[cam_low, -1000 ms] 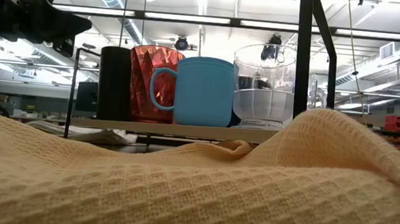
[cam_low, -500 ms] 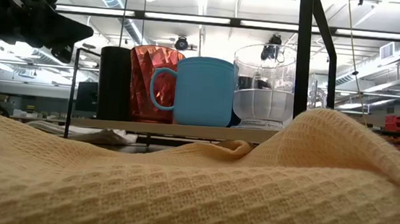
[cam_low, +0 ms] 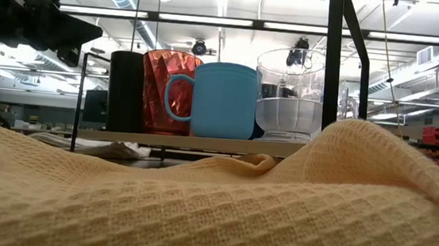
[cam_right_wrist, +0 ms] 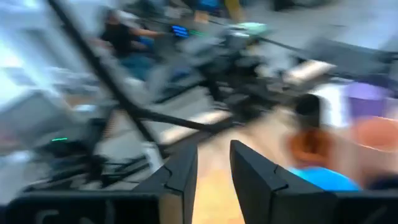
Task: Stack small to large cups/mugs on shelf
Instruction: Return to Home Position
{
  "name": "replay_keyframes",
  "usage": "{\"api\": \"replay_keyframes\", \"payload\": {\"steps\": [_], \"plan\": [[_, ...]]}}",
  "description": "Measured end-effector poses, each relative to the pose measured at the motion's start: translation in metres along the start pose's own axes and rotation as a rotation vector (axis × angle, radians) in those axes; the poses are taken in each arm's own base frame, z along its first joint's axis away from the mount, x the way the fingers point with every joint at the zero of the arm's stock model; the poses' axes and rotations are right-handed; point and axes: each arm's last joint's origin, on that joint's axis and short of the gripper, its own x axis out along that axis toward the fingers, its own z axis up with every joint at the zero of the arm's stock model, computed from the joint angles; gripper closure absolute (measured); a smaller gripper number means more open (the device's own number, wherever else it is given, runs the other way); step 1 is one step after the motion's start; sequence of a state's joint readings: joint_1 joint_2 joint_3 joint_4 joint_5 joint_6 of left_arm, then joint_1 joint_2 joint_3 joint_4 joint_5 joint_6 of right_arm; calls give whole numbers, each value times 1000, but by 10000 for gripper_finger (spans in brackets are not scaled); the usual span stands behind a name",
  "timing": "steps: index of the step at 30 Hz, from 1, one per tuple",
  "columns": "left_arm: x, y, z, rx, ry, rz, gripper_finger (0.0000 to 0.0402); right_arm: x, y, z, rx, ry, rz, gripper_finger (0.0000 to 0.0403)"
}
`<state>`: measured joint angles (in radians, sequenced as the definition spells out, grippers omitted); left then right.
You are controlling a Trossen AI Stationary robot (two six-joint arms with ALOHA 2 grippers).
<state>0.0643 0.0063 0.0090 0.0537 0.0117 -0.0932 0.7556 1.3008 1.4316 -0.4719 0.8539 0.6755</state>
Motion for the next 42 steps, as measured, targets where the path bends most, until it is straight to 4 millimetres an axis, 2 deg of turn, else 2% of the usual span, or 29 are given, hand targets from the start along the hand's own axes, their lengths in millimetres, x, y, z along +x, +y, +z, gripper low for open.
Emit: {"api": "replay_keyframes", "payload": {"steps": [3,6,10,12,16,19,22,26,30,34,40,42], "plan": [[0,0,0,0,-2,-1,377,17,-11,-14,-7,-66,184,311],[0,0,1,0,-7,-1,370,30,-36,-16,-22,-155,324,325],[0,0,1,0,-7,-1,366,31,-74,-12,-83,-158,364,367],[0,0,1,0,-8,-1,366,25,-90,-8,-137,-152,377,392],[0,0,1,0,-9,-1,373,0,-121,5,-220,-177,382,393],[0,0,1,0,-9,-1,378,-25,-147,8,-245,-210,376,398],[0,0,1,0,-9,-1,381,-48,-172,2,-242,-280,377,399],[0,0,1,1,-10,-1,377,-69,-199,-16,-187,-367,395,400],[0,0,1,0,-10,-1,370,-80,-213,-34,-132,-401,415,400],[0,0,1,1,-10,-1,366,-89,-221,-50,-159,-438,420,401],[0,0,1,0,-10,-1,373,-111,-231,-64,-206,-582,405,402],[0,0,1,0,-10,-1,377,-110,-231,-64,-213,-594,400,402]]}}
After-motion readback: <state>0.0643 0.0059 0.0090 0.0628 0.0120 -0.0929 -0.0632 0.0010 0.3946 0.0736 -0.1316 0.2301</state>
